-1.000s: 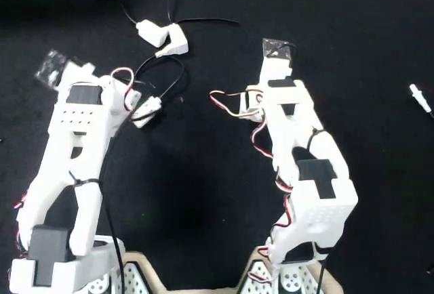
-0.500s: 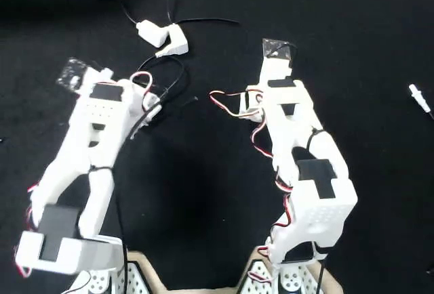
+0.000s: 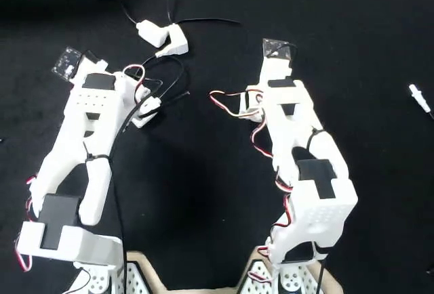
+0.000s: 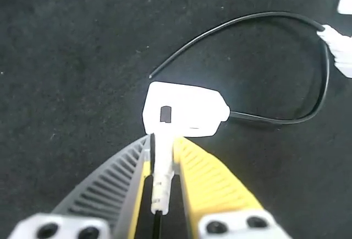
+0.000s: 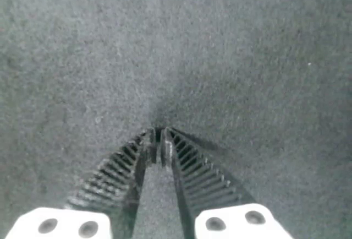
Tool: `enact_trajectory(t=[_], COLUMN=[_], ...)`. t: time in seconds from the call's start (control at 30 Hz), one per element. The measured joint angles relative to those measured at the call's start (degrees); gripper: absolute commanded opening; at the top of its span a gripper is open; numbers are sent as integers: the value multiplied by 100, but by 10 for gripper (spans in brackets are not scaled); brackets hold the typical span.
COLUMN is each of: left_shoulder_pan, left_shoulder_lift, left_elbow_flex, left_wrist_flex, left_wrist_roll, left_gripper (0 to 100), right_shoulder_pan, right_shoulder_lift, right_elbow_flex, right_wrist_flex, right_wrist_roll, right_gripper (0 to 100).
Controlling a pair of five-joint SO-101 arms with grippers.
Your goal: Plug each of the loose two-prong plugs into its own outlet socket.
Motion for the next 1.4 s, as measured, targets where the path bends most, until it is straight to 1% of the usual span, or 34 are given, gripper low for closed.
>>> enact_trajectory(t=[0.07,0.17,0.43,0.57,0.73,0.83,1.03,1.23,1.4], left_shoulder_pan=[0,44,167,141,141,141,141,202,290], left_shoulder_lift=[0,0,273,589,818,853,853,879,879], left_elbow_flex=[0,0,-9,-299,-554,-607,-607,-651,-659], left_wrist_flex=[0,0,0,53,62,62,70,404,457], left_wrist_roll=[-202,-299,-325,-334,-800,-914,-941,-941,-941], left_gripper=[30,30,30,30,30,30,30,30,30], right_shoulder_pan=[0,0,0,0,0,0,0,0,0], right_shoulder_lift=[0,0,0,0,0,0,0,0,0], right_elbow_flex=[0,0,0,0,0,0,0,0,0], right_wrist_flex=[0,0,0,0,0,0,0,0,0], right_wrist_roll=[0,0,0,0,0,0,0,0,0], right_gripper=[41,41,40,40,40,40,40,40,40])
